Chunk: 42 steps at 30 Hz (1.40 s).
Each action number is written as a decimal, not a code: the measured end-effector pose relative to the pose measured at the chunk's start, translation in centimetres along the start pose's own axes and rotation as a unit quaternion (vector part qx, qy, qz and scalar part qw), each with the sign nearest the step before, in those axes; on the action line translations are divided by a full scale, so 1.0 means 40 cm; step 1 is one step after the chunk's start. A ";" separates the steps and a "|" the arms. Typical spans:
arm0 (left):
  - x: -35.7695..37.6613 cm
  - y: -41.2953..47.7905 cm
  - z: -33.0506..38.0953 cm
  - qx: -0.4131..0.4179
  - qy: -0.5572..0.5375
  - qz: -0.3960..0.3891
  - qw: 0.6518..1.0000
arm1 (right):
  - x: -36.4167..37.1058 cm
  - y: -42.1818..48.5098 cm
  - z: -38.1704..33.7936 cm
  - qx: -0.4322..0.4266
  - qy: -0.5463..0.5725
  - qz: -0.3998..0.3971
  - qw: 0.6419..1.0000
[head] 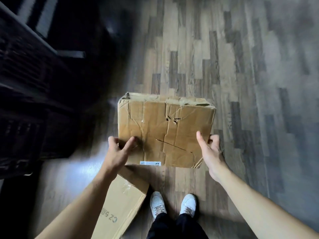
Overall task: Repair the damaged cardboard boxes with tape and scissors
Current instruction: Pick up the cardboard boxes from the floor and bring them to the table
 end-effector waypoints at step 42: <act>-0.560 -1.277 -0.342 -0.126 -0.099 0.419 0.894 | 0.105 -0.988 -0.136 -0.103 -0.056 -0.517 0.848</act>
Point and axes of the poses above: each hand's wrist, its own y-axis towards the middle knuckle, its own x-axis out of the palm, z = x × y, the point moved 1 cm from there along y, towards the middle knuckle, and after that the axes turned 13 degrees about y, right-handed, at the moved point
